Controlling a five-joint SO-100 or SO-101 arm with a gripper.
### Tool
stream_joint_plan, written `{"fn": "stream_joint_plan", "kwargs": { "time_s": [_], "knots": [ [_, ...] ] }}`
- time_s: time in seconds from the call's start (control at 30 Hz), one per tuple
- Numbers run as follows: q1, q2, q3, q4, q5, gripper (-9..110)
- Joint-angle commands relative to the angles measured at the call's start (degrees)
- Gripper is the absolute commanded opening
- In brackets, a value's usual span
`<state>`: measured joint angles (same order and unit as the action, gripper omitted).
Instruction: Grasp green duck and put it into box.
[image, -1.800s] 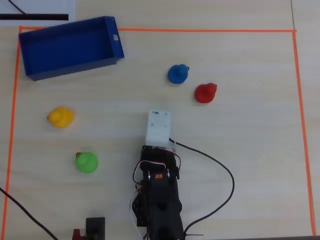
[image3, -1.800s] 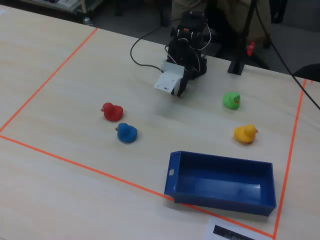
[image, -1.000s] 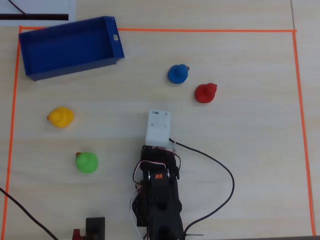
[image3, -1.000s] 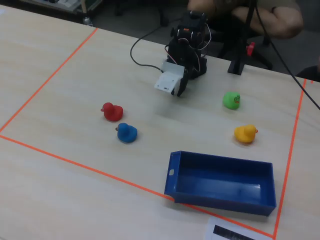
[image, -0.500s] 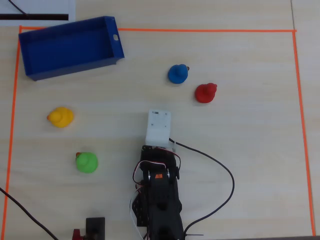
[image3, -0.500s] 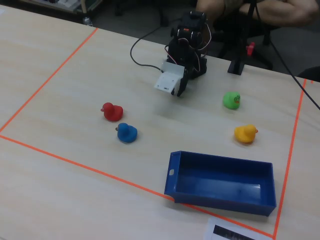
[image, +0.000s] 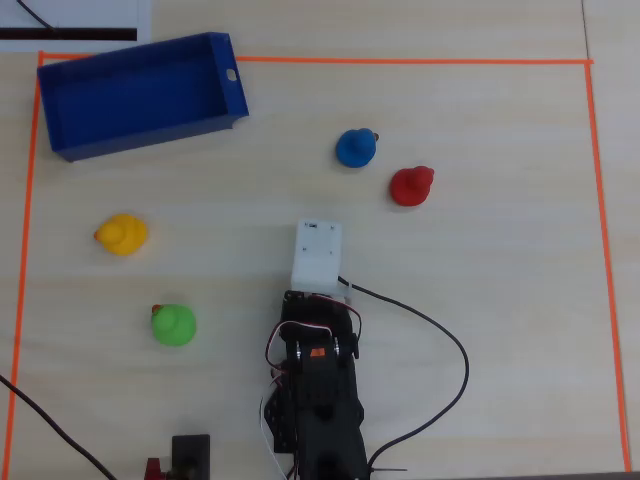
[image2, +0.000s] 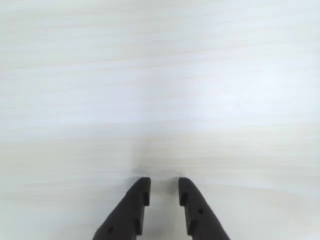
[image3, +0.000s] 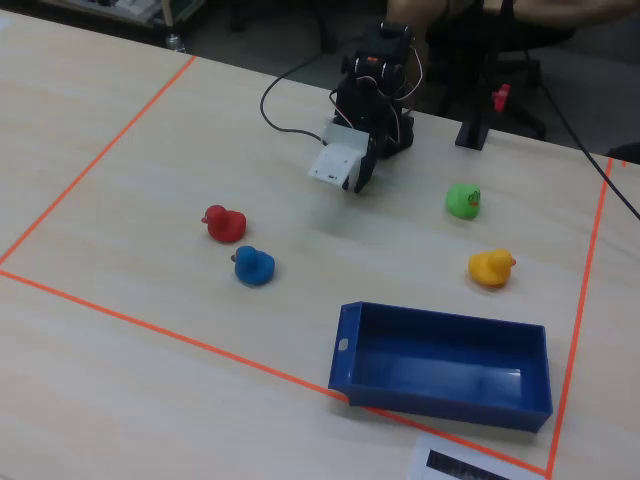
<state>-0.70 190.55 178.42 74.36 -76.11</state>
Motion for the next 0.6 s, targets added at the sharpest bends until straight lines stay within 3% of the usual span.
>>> {"fn": "stream_joint_plan", "kwargs": {
  "time_s": [0.0, 0.23, 0.33, 0.47, 0.57],
  "knots": [
    [1.49, -0.79, -0.26, 0.70, 0.35, 12],
    [6.59, -5.10, -5.45, -2.20, 1.14, 13],
    [8.35, -18.19, -19.51, 0.70, -0.70, 15],
    [11.07, -34.28, -42.89, 12.22, -4.92, 7],
    [11.60, -38.58, -53.35, 15.47, -3.78, 13]
  ]
}}
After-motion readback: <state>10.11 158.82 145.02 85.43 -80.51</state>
